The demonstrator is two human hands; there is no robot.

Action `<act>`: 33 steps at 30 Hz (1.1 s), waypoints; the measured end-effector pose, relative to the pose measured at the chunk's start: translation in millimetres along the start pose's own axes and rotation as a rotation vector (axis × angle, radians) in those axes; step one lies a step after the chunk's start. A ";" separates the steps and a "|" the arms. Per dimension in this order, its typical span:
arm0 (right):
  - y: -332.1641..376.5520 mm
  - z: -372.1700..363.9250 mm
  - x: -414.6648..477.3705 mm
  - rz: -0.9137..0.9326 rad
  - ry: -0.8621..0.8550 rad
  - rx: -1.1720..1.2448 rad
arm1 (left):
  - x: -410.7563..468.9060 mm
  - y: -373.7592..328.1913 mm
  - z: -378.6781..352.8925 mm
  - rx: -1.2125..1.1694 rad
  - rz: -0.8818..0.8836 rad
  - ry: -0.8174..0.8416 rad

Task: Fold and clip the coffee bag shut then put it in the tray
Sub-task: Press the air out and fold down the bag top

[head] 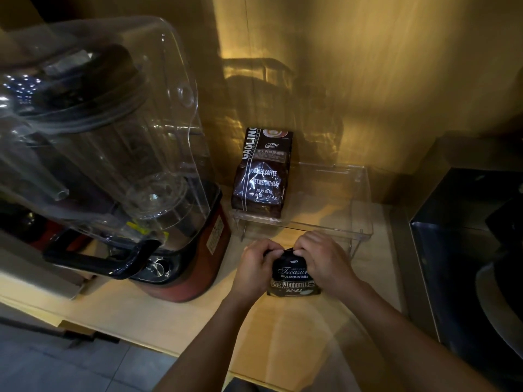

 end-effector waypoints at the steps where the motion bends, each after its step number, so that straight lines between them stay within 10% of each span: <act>1: 0.2 -0.4 0.7 0.008 -0.005 -0.002 | -1.5 3.5 2.5 -0.041 0.065 -0.057; 6: -6.3 2.4 2.0 -0.069 -0.008 0.085 | -8.7 14.4 5.6 -0.235 0.330 -0.268; 19: -31.7 -2.0 1.3 -0.529 0.153 0.323 | -13.0 17.6 -1.8 -0.221 0.664 -0.127; 24: -37.2 10.0 -0.6 -0.461 0.393 0.407 | -10.3 18.1 0.5 -0.263 0.613 -0.154; 29: -43.5 12.7 -0.9 -0.483 0.204 0.306 | -7.4 13.6 0.6 -0.285 0.568 -0.192; 33: -46.4 14.7 2.7 -0.453 0.141 0.336 | 4.0 -6.9 11.4 0.207 0.240 -0.029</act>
Point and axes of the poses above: each hand's wrist, its own x-axis towards the middle knuckle, its own z-axis out of the back of the hand, y = z × x, the point moved 5 cm from there along x, towards the middle knuckle, and after that the axes turned 14 degrees about -z, right-handed, at the moved point
